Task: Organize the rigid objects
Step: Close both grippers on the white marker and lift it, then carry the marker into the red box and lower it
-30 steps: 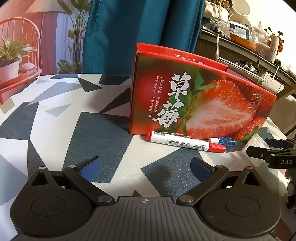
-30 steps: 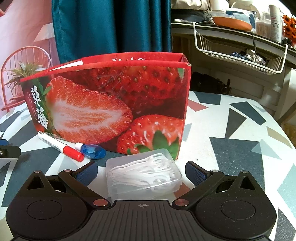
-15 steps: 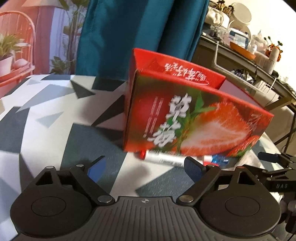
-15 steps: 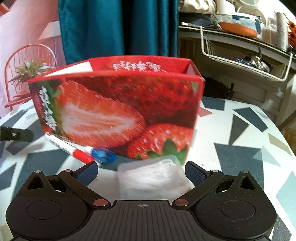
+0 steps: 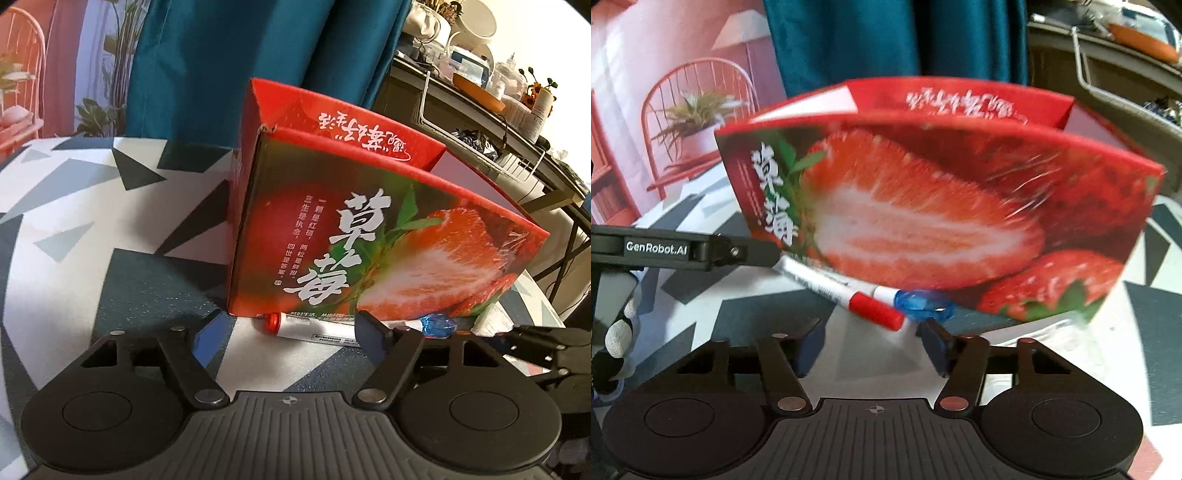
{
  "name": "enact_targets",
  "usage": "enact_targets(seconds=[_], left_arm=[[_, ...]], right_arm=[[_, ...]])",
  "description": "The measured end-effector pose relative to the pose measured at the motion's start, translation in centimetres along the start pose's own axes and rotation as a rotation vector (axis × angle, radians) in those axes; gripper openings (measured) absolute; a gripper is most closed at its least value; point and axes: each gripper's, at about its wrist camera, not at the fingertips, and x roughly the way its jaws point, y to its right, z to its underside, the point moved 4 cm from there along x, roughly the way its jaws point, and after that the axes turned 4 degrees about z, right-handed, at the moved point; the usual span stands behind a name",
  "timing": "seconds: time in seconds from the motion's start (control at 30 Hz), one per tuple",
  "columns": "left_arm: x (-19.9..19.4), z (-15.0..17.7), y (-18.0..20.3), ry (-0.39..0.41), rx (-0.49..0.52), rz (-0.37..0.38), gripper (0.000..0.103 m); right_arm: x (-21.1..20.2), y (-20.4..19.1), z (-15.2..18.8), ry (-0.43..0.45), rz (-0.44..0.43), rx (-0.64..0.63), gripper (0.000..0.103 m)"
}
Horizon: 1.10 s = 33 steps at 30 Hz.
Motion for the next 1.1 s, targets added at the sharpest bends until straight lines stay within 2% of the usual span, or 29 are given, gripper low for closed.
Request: enact_targets(seconds=[0.13, 0.23, 0.3, 0.33, 0.4, 0.63, 0.77, 1.1], left_arm=[[1.0, 0.2, -0.2, -0.022, -0.009, 0.014, 0.066], [1.2, 0.2, 0.0, -0.015, 0.001, 0.023, 0.064], [1.3, 0.3, 0.2, -0.019, 0.002, 0.038, 0.054], [1.3, 0.4, 0.3, -0.021, 0.010, 0.038, 0.054], [1.4, 0.5, 0.7, -0.023, 0.037, 0.024, 0.054], [0.2, 1.3, 2.0, -0.041, 0.041, 0.016, 0.054], [-1.8, 1.4, 3.0, -0.017, 0.028, 0.015, 0.054], [-6.7, 0.0, 6.1, 0.075, 0.050, 0.005, 0.054]], right_arm=[[0.9, 0.1, -0.1, -0.009, 0.011, 0.012, 0.044], [1.1, 0.3, -0.3, -0.007, 0.017, 0.017, 0.040], [1.1, 0.3, -0.3, -0.004, 0.021, 0.019, 0.036], [1.2, 0.2, -0.2, -0.005, 0.022, 0.016, 0.030], [1.2, 0.3, -0.3, -0.002, 0.037, 0.021, 0.028], [0.3, 1.1, 0.4, 0.000, 0.036, 0.075, 0.028], [-1.1, 0.9, 0.8, 0.026, 0.034, 0.067, 0.029], [-6.6, 0.7, -1.3, 0.200, 0.028, 0.041, 0.030]])
